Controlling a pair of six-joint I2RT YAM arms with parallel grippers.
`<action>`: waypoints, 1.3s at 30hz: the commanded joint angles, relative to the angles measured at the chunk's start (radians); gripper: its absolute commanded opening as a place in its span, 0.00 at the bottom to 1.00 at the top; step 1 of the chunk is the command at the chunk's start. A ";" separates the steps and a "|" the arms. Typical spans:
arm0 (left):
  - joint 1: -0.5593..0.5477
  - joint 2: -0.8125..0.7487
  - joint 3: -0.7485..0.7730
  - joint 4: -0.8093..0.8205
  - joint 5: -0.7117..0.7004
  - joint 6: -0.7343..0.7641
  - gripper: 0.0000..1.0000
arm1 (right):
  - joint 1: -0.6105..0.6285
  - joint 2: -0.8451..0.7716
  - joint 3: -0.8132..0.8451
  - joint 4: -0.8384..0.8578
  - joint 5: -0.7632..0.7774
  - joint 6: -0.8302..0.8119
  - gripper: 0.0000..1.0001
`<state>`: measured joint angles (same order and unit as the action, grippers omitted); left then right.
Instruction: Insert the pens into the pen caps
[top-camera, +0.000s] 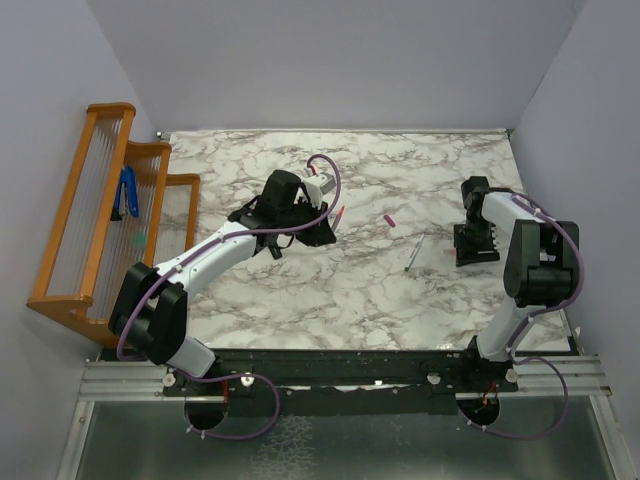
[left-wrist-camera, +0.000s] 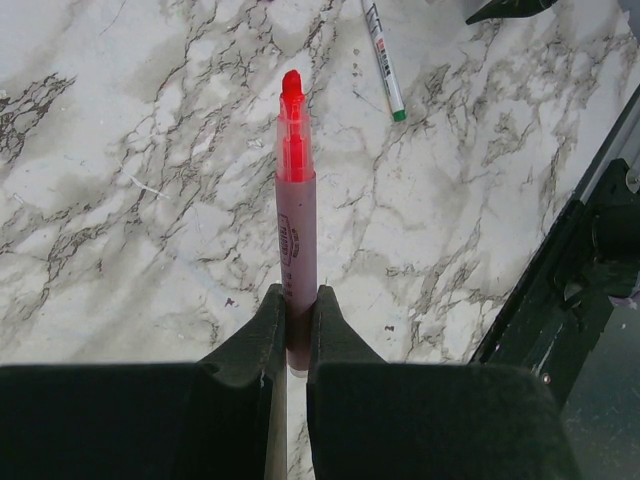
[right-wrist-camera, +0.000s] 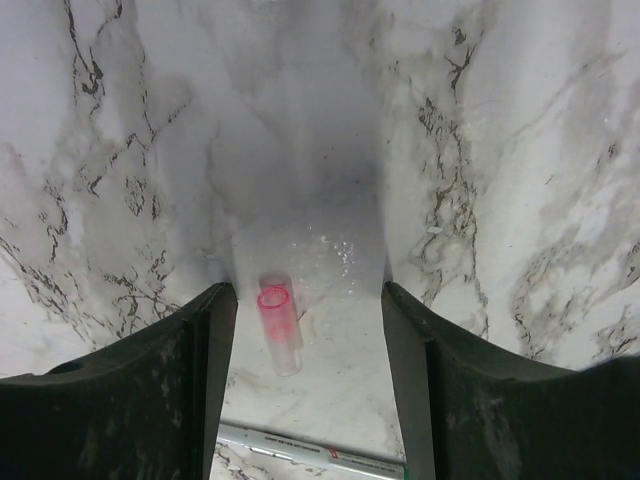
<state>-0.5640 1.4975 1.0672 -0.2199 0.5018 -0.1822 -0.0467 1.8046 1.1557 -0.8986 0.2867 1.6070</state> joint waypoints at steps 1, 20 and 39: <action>0.007 -0.017 -0.007 0.002 -0.002 0.006 0.00 | 0.006 -0.024 0.015 -0.051 0.029 0.003 0.65; 0.014 -0.013 -0.022 -0.016 0.074 0.077 0.00 | 0.006 -0.019 0.388 0.141 -0.700 -2.038 0.73; 0.068 -0.057 -0.098 0.011 0.144 0.118 0.00 | 0.018 -0.093 0.063 0.249 -0.646 -2.601 0.58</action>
<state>-0.5095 1.4654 0.9775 -0.2302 0.6022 -0.0772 -0.0380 1.7775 1.3201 -0.7418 -0.3367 -0.9222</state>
